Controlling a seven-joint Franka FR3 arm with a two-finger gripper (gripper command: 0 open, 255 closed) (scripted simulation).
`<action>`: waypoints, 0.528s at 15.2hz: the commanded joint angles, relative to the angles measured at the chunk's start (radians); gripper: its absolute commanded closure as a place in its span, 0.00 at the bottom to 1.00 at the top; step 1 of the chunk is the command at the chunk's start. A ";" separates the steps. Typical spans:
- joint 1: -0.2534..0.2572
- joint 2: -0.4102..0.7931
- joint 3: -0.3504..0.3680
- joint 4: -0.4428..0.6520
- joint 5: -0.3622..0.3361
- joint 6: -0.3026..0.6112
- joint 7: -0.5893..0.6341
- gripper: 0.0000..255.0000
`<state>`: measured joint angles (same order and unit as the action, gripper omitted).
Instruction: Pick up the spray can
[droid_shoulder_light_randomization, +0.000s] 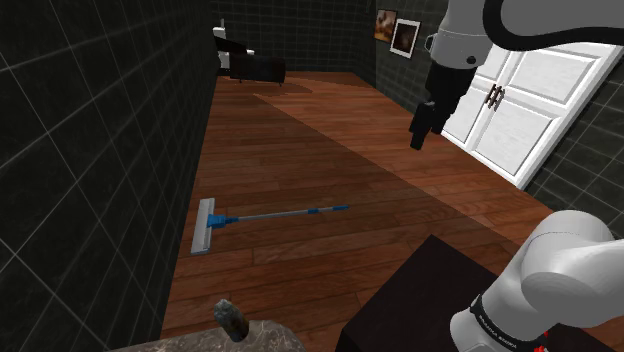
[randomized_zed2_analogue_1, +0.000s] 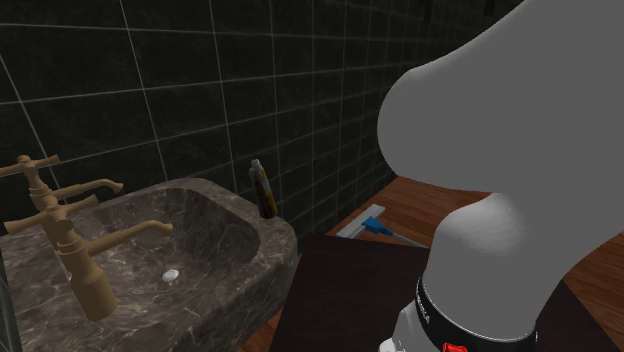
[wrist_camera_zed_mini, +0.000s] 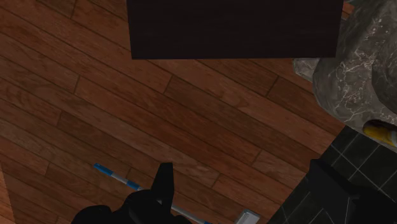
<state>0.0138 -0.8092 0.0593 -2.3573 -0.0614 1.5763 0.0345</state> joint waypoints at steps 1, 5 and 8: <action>0.000 0.000 0.000 0.000 0.000 0.000 0.000 0.00; 0.039 0.041 0.058 -0.057 0.025 0.124 0.025 0.00; 0.066 0.084 0.103 -0.089 0.039 0.219 0.044 0.00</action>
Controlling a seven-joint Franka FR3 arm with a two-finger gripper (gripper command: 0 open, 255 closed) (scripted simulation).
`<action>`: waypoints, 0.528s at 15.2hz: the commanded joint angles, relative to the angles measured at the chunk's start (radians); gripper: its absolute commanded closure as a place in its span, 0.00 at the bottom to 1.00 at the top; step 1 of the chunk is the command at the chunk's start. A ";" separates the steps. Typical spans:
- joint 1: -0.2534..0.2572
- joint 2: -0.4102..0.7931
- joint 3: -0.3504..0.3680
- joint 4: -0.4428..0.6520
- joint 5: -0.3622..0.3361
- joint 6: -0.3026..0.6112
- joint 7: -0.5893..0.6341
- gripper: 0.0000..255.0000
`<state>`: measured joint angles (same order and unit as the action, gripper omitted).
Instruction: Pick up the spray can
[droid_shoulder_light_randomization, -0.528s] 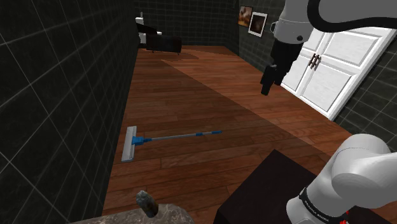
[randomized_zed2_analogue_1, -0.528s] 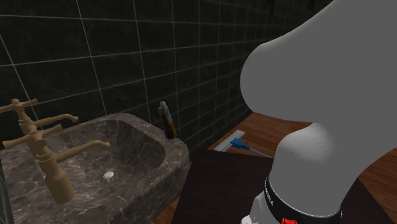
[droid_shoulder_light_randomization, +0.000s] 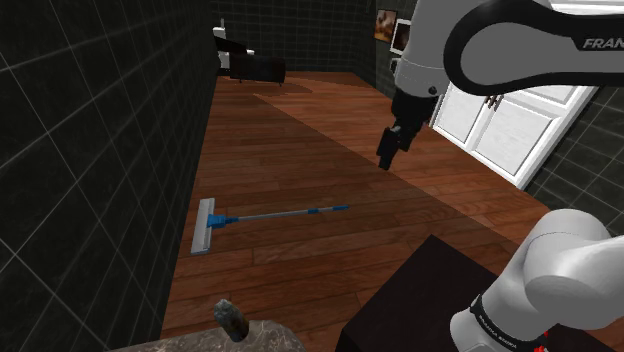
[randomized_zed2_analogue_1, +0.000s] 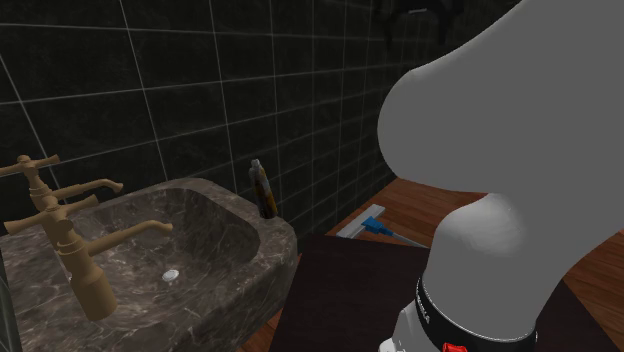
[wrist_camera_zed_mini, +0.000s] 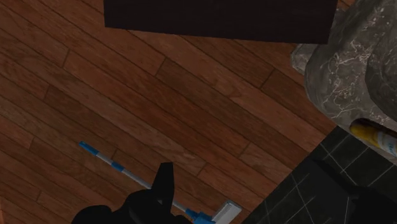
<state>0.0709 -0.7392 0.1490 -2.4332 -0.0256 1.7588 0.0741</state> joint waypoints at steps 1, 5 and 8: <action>0.017 0.031 0.029 -0.022 0.007 0.068 0.011 0.00; 0.046 0.109 0.093 -0.045 0.015 0.195 0.040 0.00; 0.063 0.179 0.143 -0.051 0.010 0.289 0.067 0.00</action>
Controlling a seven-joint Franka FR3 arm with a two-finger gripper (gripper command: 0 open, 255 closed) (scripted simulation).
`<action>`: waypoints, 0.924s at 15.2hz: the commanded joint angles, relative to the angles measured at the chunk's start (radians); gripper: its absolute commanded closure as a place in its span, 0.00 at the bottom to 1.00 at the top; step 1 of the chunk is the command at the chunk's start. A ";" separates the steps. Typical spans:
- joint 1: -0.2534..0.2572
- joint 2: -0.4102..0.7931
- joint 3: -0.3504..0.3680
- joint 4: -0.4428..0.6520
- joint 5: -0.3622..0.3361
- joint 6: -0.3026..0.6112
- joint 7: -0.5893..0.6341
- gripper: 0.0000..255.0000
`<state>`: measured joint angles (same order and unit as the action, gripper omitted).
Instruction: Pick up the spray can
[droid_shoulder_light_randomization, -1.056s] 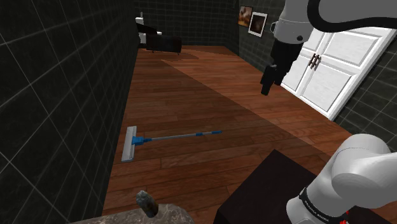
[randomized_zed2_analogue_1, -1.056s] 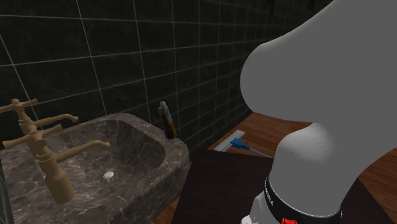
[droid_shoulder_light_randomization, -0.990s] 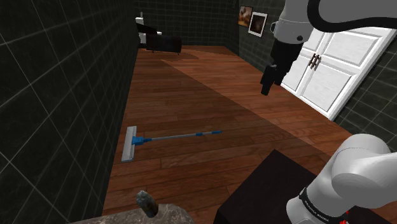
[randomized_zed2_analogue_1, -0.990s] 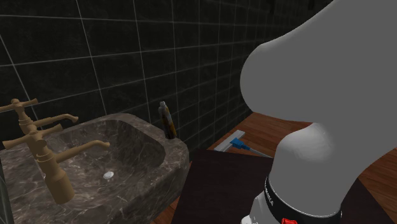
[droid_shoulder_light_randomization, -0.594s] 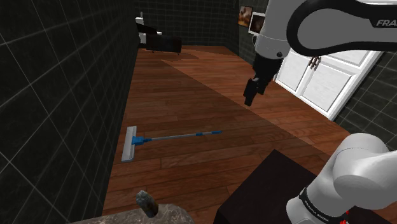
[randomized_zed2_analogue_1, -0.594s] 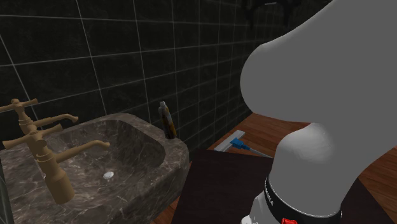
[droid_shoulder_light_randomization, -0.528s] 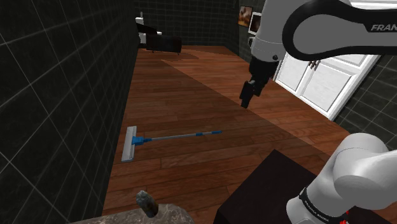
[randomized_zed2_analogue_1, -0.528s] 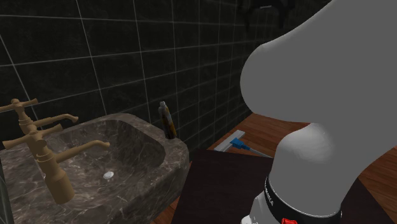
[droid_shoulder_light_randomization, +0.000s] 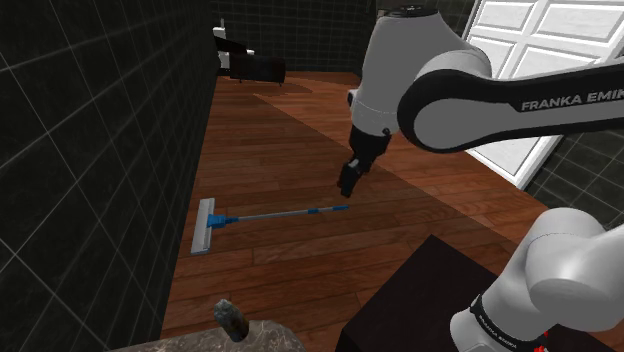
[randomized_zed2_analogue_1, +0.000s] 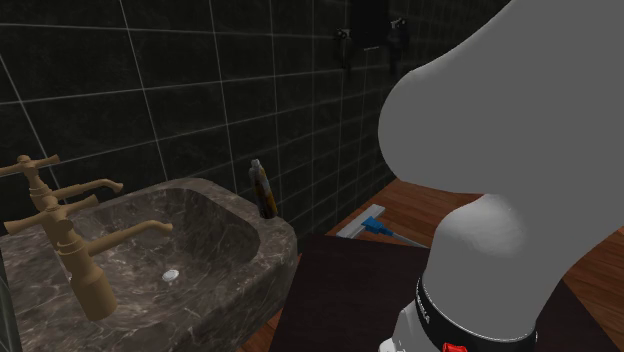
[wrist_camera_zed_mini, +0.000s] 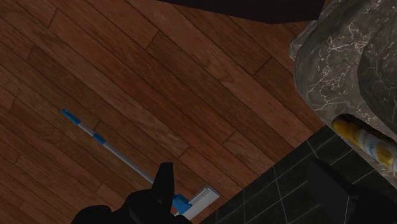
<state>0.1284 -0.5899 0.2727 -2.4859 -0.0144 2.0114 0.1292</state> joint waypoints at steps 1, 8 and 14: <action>0.010 0.055 0.037 0.002 -0.006 0.067 0.021 0.00; 0.016 0.256 0.167 0.035 -0.085 0.266 0.118 0.00; -0.004 0.464 0.282 0.110 -0.265 0.393 0.266 0.00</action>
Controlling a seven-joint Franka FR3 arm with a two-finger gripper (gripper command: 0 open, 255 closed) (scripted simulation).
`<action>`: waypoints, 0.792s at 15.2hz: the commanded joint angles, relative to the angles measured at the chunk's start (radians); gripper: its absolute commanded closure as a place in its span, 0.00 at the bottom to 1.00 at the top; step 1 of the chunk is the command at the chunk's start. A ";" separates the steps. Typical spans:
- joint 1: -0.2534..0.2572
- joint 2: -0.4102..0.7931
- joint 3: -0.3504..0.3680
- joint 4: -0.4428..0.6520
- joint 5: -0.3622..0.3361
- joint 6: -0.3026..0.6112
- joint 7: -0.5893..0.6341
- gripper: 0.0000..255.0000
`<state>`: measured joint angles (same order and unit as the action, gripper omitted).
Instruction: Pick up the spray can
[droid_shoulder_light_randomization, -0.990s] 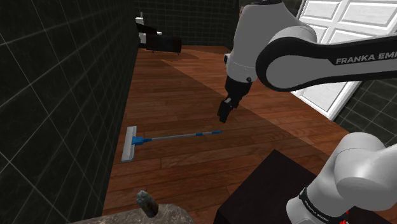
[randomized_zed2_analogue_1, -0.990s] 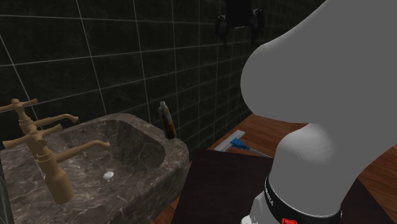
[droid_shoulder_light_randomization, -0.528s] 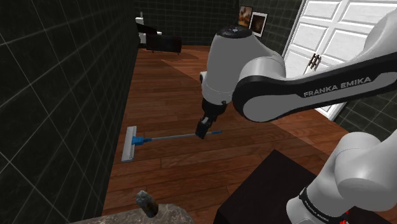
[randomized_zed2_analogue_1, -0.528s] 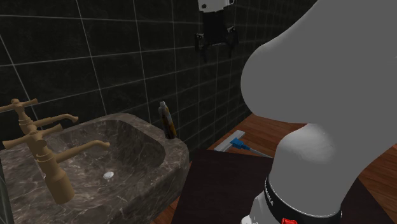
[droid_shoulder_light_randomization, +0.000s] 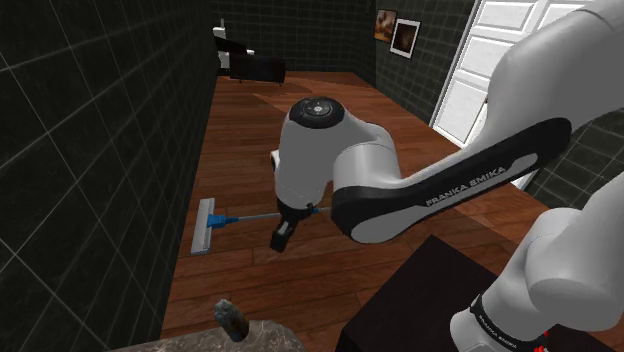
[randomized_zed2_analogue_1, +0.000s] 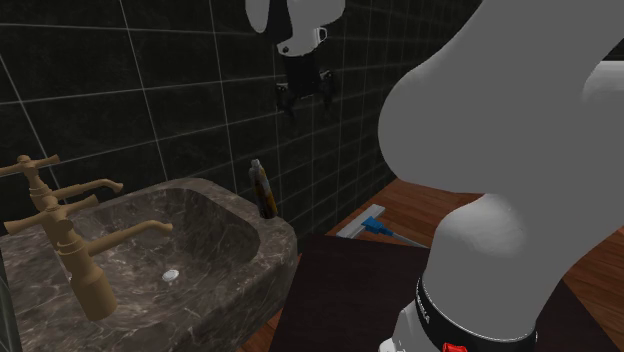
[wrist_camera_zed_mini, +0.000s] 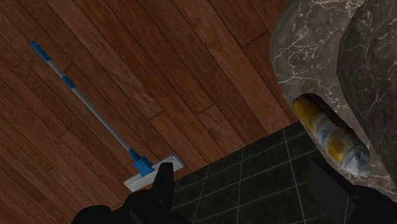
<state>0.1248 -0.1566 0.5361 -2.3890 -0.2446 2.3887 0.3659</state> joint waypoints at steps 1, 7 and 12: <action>-0.002 0.070 0.035 0.030 -0.078 0.030 0.062 0.00; 0.047 0.314 0.070 0.162 -0.376 0.063 0.271 0.00; 0.158 0.507 0.031 0.299 -0.586 0.049 0.397 0.00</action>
<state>0.2608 0.3181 0.5751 -2.1085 -0.7881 2.4357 0.7374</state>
